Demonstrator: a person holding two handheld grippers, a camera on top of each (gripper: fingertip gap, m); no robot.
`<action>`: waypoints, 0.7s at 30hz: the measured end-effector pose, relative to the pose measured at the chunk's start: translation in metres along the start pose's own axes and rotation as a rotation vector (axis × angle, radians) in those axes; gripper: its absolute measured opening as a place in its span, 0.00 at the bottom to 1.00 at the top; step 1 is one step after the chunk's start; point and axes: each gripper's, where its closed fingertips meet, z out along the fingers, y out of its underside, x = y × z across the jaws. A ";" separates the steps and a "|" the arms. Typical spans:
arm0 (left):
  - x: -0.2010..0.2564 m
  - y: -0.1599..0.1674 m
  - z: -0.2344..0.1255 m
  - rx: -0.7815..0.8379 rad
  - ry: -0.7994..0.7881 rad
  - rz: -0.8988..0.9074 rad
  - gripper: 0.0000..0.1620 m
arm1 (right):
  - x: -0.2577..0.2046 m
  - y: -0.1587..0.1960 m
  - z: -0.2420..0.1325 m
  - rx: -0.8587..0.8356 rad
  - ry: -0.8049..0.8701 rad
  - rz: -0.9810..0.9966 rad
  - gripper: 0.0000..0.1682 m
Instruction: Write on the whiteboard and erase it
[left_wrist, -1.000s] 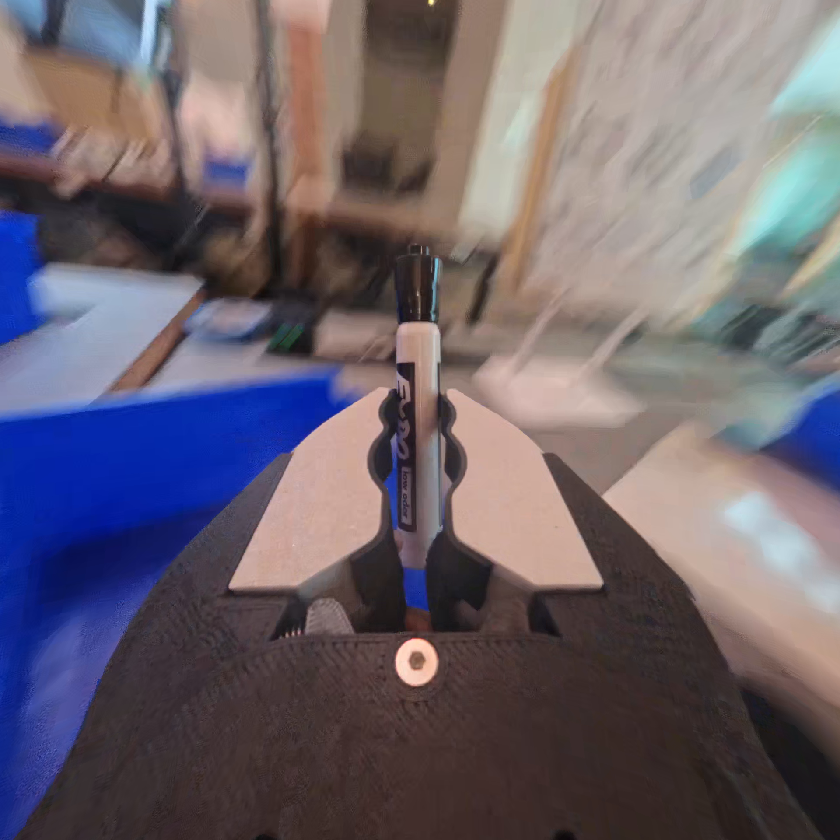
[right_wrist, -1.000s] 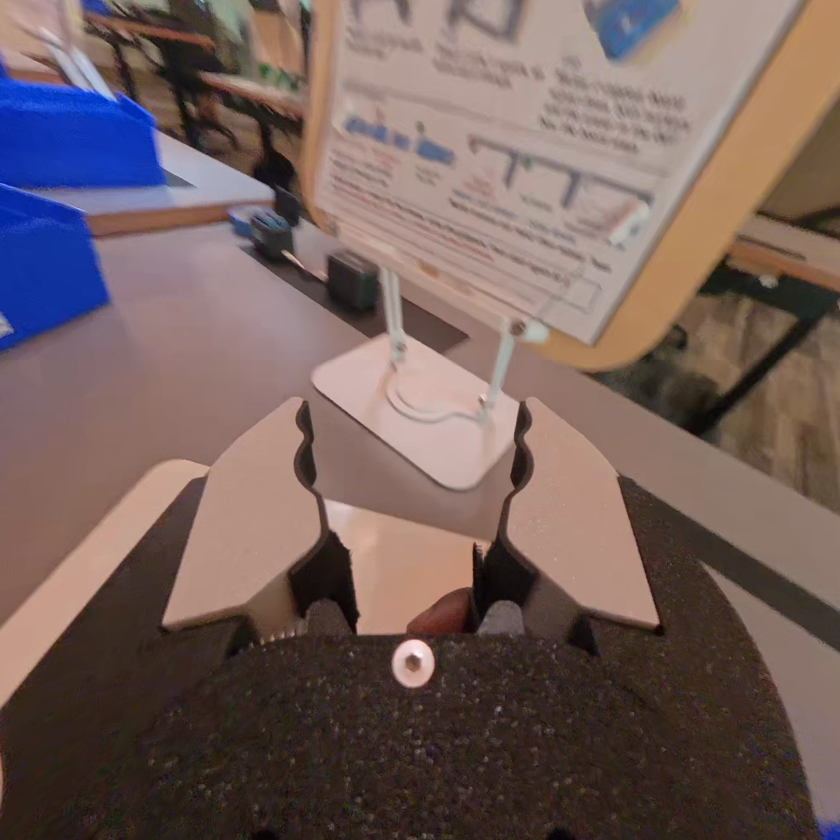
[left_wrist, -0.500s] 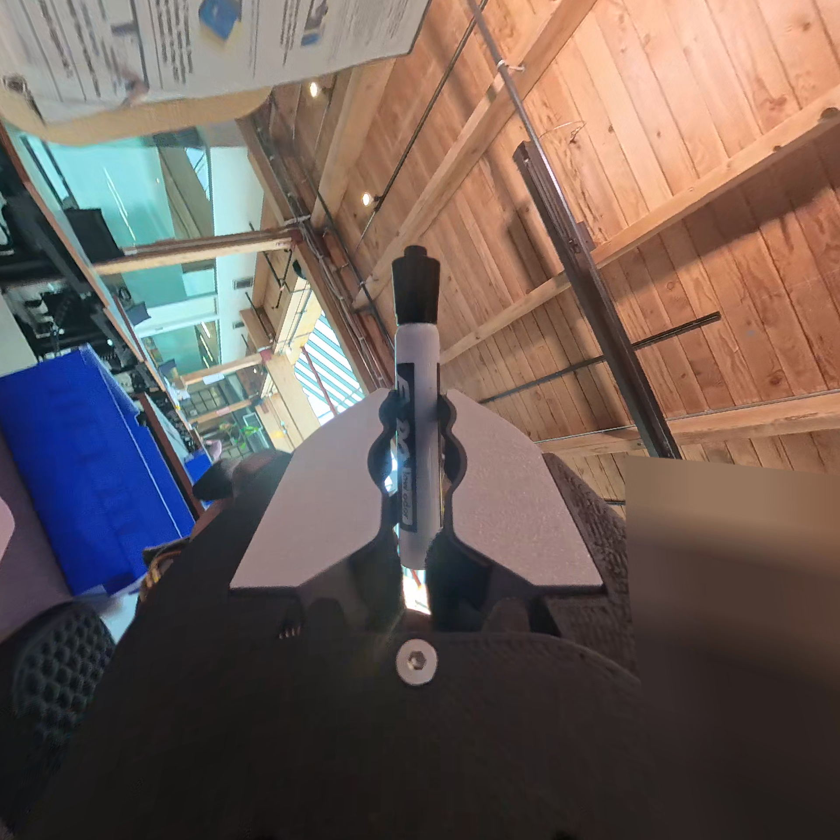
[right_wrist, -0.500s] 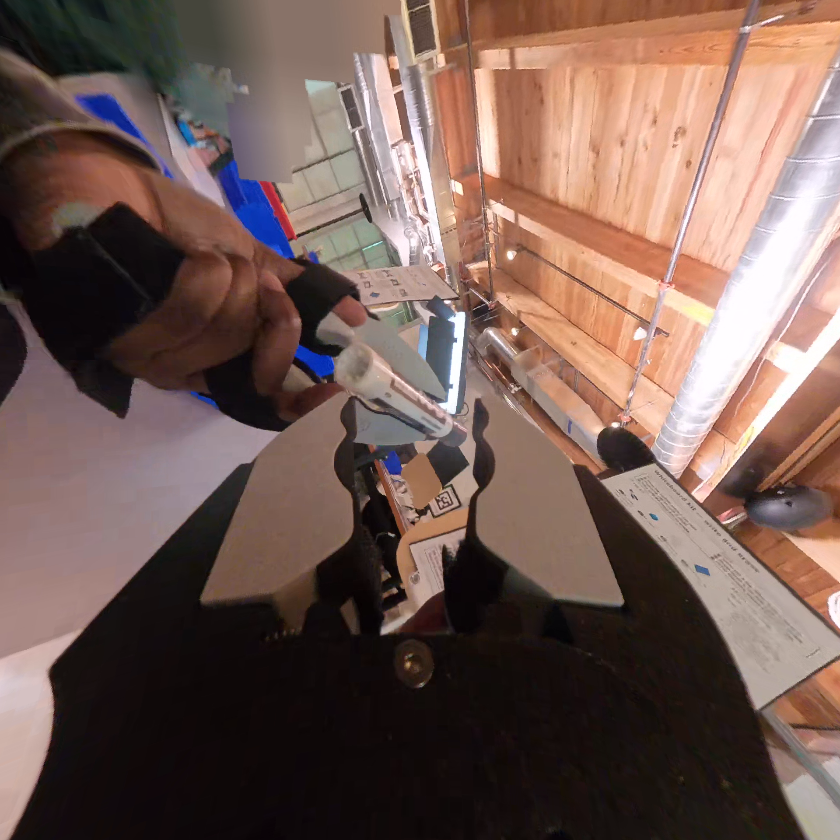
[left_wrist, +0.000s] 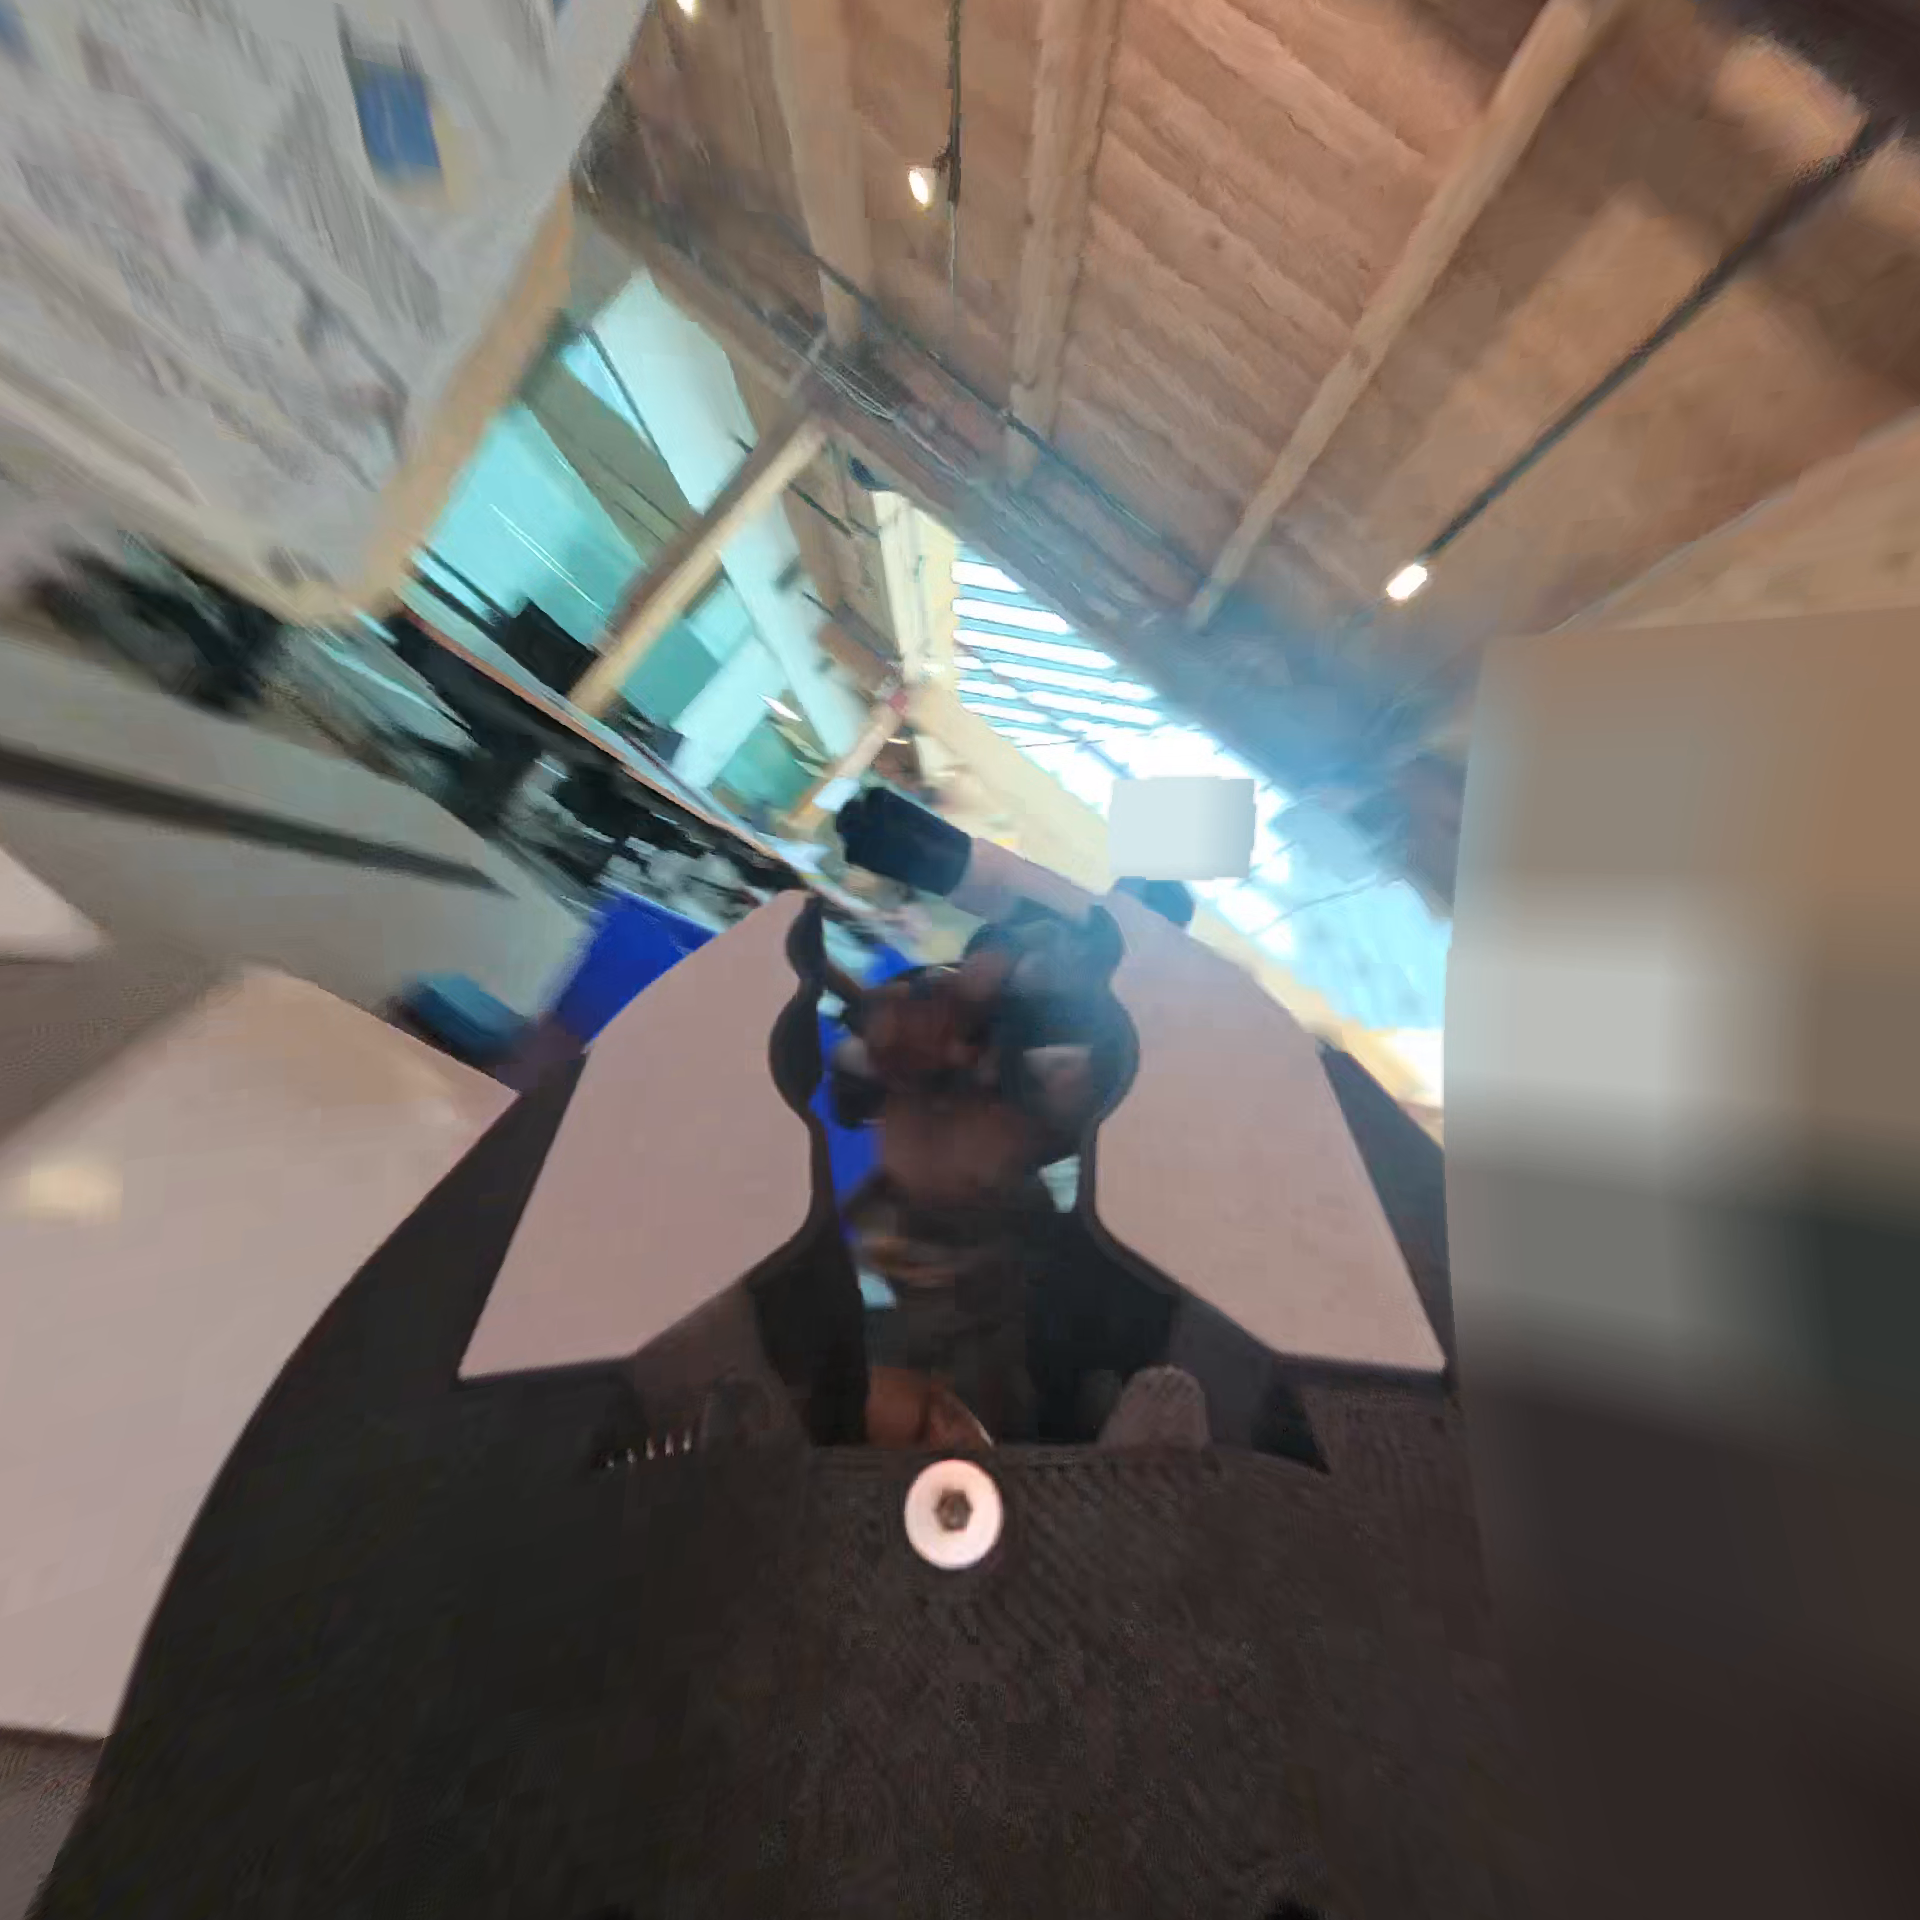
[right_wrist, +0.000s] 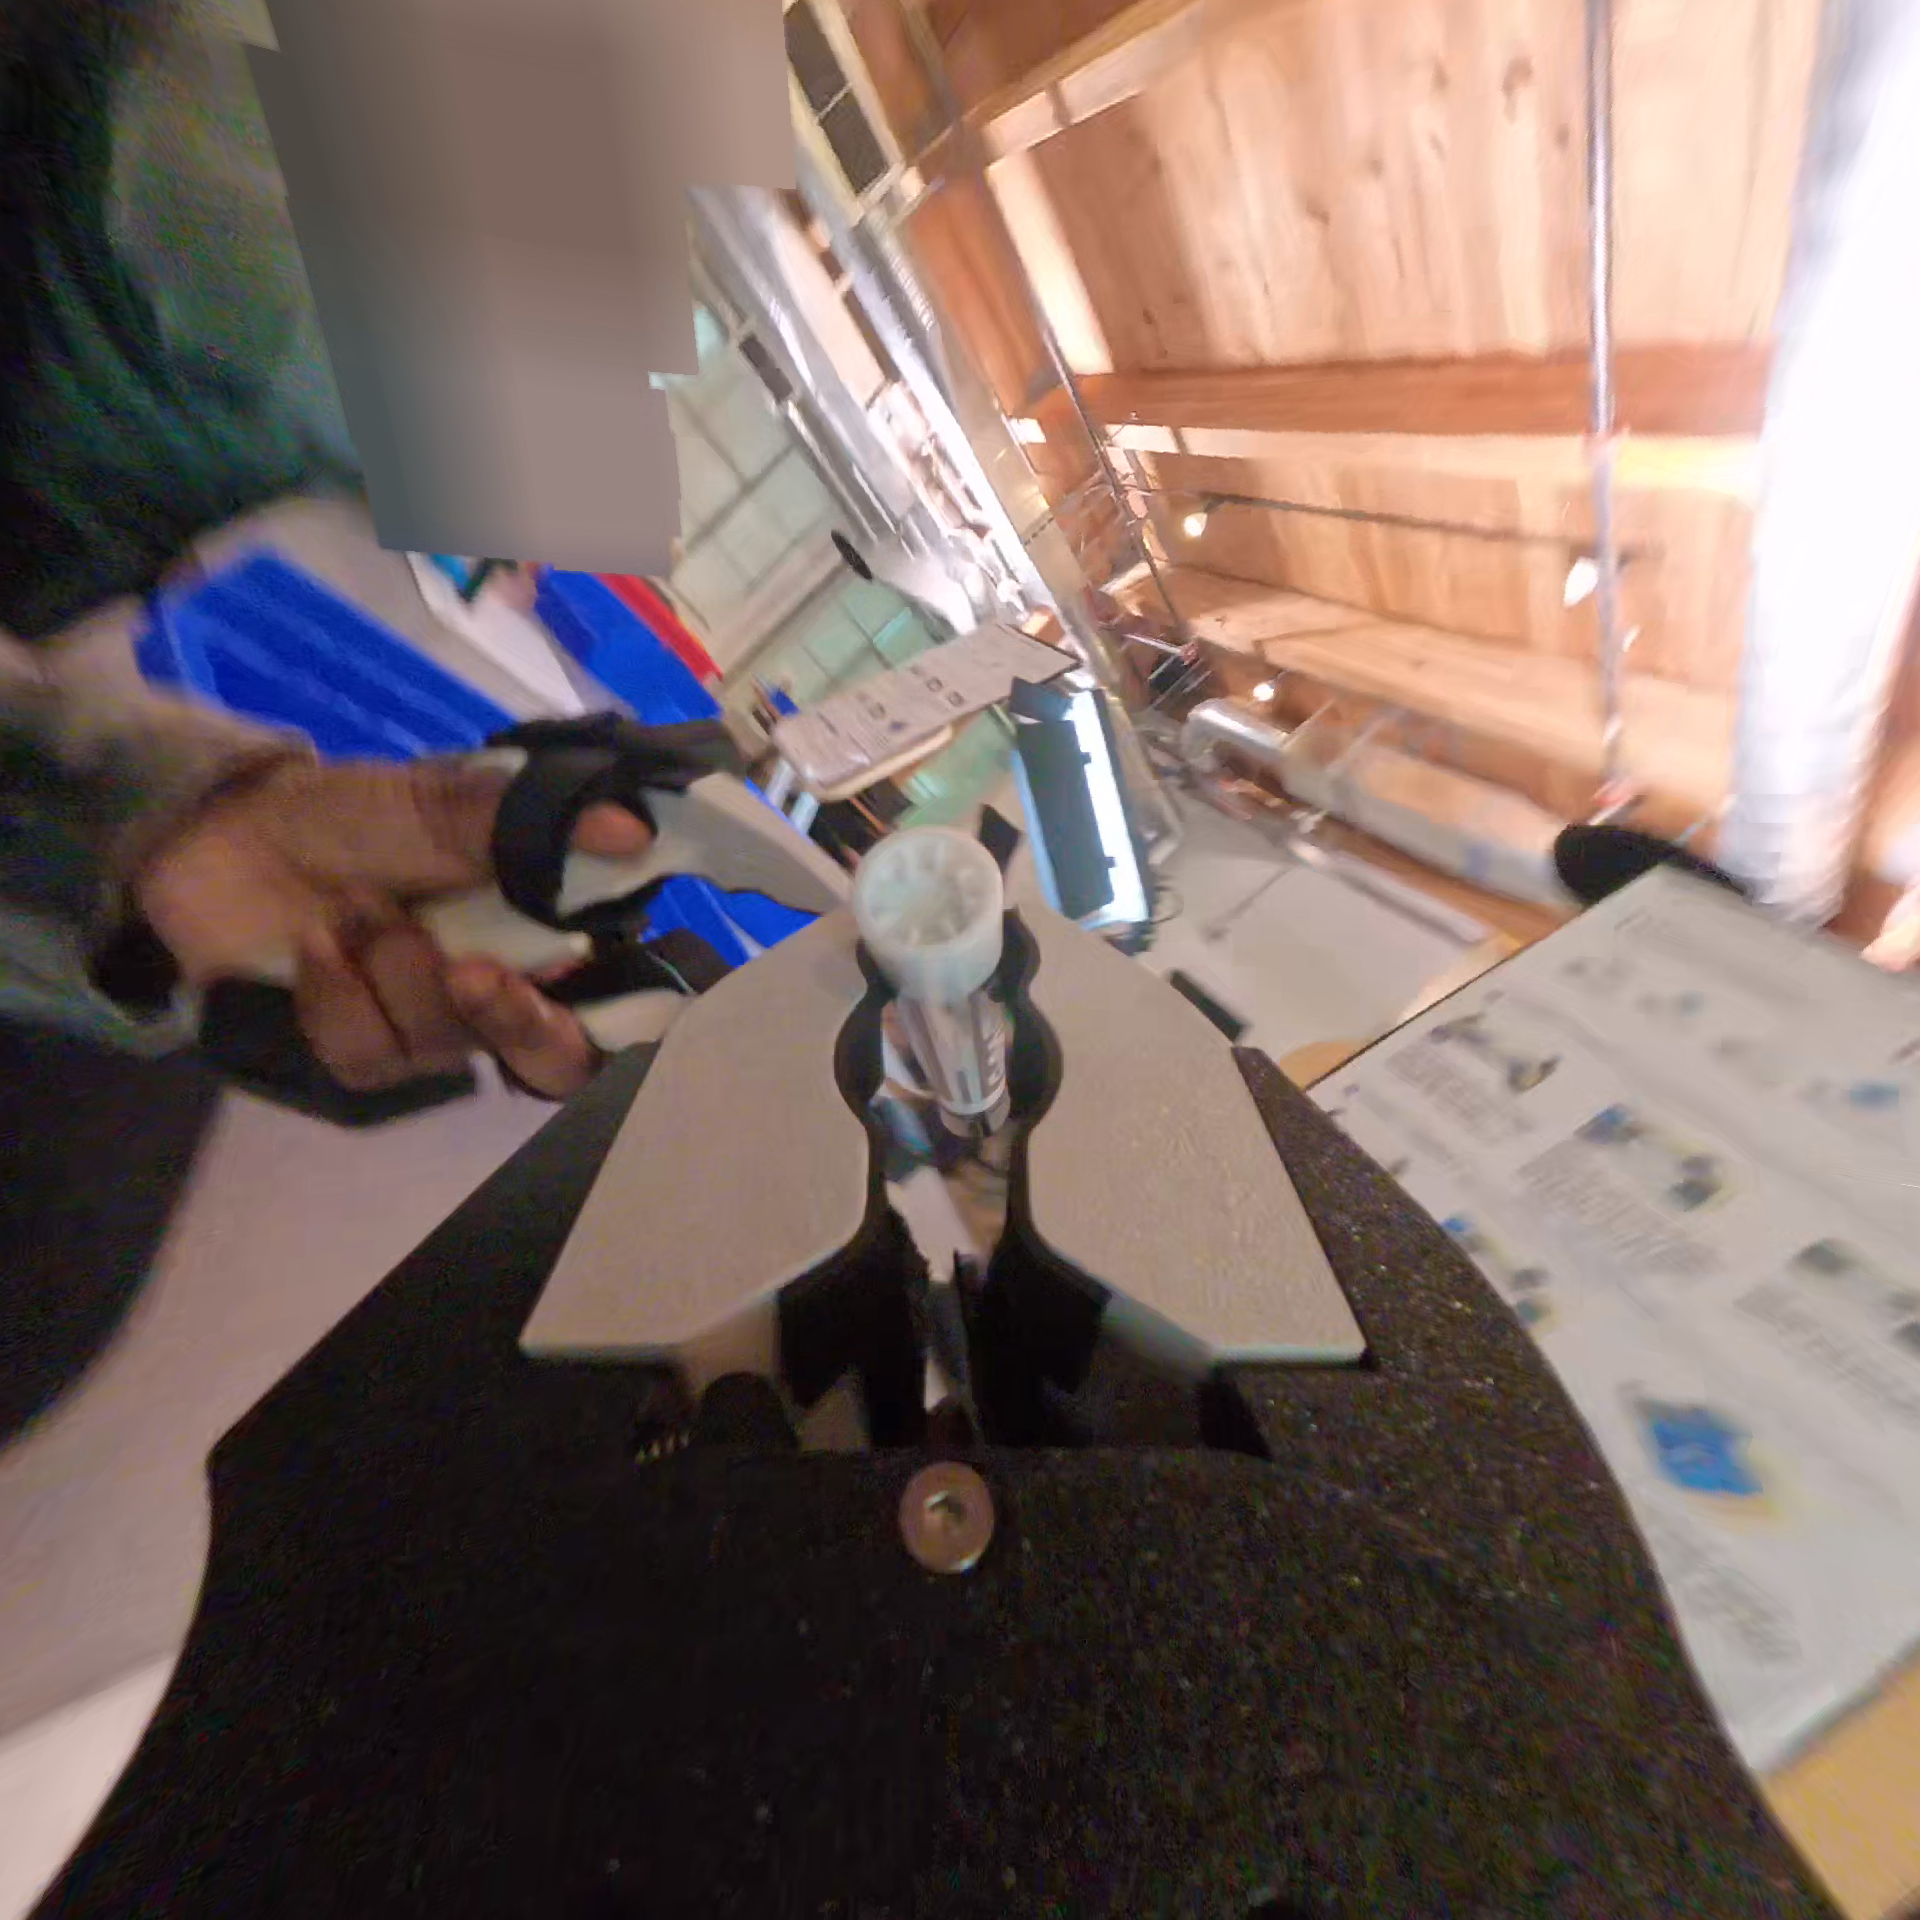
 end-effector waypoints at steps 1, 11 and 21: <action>-0.004 -0.003 -0.002 -0.029 -0.065 0.223 0.34 | 0.013 -0.002 -0.005 0.059 -0.027 0.252 0.12; -0.024 0.040 0.041 -0.474 -0.292 1.435 0.28 | 0.027 0.018 -0.015 0.170 -0.223 0.958 0.12; -0.029 0.065 0.028 -0.653 -0.144 1.328 0.12 | -0.017 0.033 -0.012 -0.019 -0.379 0.744 0.14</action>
